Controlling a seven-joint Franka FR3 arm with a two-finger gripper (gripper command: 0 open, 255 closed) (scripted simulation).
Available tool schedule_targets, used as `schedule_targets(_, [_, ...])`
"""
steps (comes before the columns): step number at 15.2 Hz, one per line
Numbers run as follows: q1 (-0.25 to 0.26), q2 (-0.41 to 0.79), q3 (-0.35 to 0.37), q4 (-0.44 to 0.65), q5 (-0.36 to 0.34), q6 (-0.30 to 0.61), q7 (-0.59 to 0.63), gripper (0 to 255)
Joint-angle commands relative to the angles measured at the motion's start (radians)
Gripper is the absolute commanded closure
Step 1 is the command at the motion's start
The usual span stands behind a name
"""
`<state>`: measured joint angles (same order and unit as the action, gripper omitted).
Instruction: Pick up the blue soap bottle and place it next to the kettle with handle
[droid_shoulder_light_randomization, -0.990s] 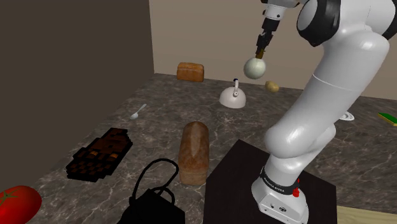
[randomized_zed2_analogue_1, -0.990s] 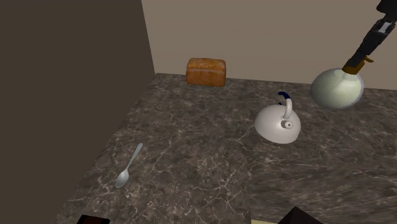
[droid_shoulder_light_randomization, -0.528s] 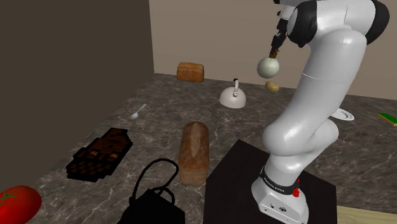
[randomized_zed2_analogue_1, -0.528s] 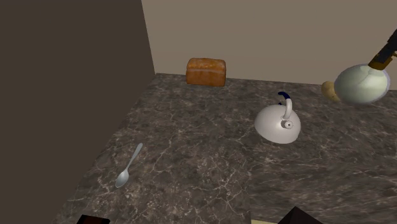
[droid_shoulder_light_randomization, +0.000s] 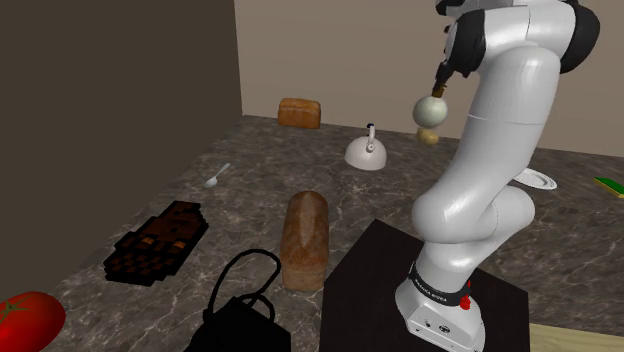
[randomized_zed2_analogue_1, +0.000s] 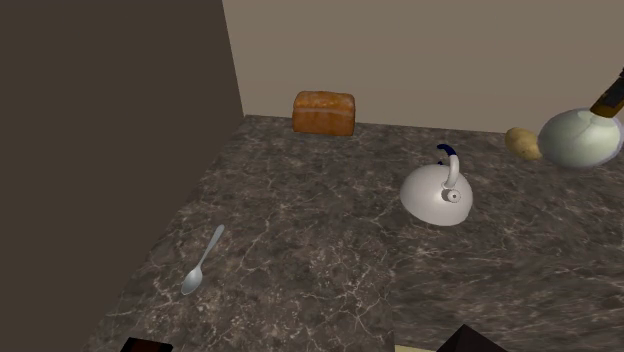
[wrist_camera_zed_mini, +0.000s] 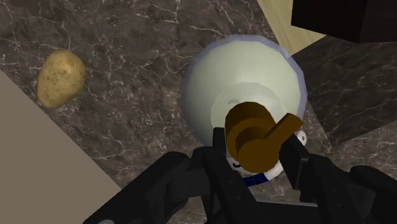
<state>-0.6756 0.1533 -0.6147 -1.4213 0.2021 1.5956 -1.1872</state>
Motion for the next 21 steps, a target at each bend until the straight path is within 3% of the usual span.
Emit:
schedule_targets(1, [0.007, -0.014, 0.002, -0.044, -0.008, 0.034, 0.0, 255])
schedule_targets(21, [0.028, -0.039, 0.012, -0.341, -0.015, 0.31, -0.021, 255])
